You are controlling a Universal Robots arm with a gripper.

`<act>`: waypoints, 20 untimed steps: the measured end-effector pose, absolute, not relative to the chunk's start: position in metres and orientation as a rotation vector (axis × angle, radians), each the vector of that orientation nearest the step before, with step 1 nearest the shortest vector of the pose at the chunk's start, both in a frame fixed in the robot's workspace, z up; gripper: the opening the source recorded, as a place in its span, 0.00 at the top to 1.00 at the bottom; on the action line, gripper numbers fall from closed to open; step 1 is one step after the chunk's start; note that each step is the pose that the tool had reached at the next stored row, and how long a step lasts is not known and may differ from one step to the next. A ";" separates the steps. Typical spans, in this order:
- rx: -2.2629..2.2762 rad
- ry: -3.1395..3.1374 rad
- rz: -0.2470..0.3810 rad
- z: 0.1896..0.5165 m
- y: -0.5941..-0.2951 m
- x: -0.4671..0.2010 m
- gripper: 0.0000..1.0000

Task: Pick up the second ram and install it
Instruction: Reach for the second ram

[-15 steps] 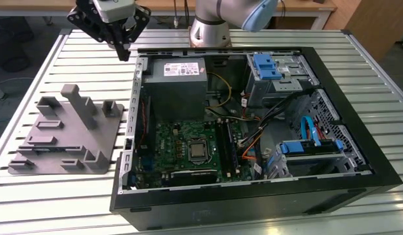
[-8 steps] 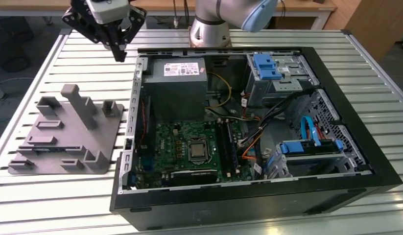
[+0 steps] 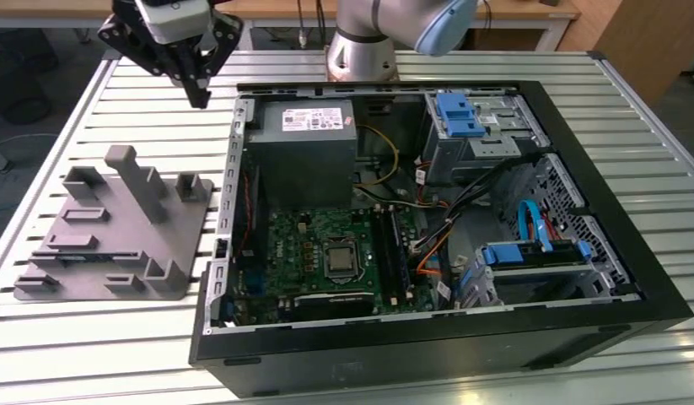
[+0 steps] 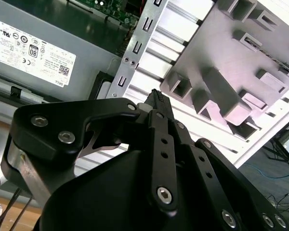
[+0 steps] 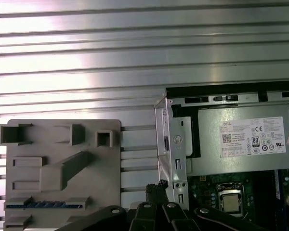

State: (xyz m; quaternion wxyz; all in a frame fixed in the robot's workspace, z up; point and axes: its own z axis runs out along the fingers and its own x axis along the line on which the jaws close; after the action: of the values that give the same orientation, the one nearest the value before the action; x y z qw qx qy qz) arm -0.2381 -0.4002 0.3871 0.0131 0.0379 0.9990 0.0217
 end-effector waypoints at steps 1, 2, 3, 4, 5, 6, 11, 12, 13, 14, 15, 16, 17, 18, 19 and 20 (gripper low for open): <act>0.118 3.112 0.068 0.387 -0.400 -0.239 0.90; 0.118 3.112 0.068 0.387 -0.400 -0.240 0.90; 0.118 3.113 0.068 0.387 -0.400 -0.240 0.90; 0.118 3.113 0.068 0.387 -0.400 -0.241 0.90; 0.118 3.113 0.068 0.386 -0.401 -0.242 0.90; 0.118 3.112 0.068 0.386 -0.401 -0.243 0.90; 0.118 3.113 0.068 0.385 -0.401 -0.248 0.90; 0.118 3.112 0.068 0.385 -0.401 -0.249 0.90; 0.118 3.112 0.068 0.385 -0.401 -0.250 0.90; 0.118 3.112 0.068 0.385 -0.401 -0.251 0.90; 0.118 3.112 0.068 0.385 -0.401 -0.252 0.90; 0.118 3.113 0.068 0.384 -0.401 -0.253 0.90; 0.118 3.112 0.068 0.384 -0.401 -0.254 0.90; 0.118 3.112 0.068 0.384 -0.401 -0.256 0.90; 0.118 3.112 0.068 0.384 -0.401 -0.256 0.90; 0.118 3.112 0.068 0.383 -0.401 -0.257 0.90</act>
State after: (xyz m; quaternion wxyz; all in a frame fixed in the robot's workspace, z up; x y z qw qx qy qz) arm -0.2571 -0.4011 0.3833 0.0131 0.0379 0.9990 0.0217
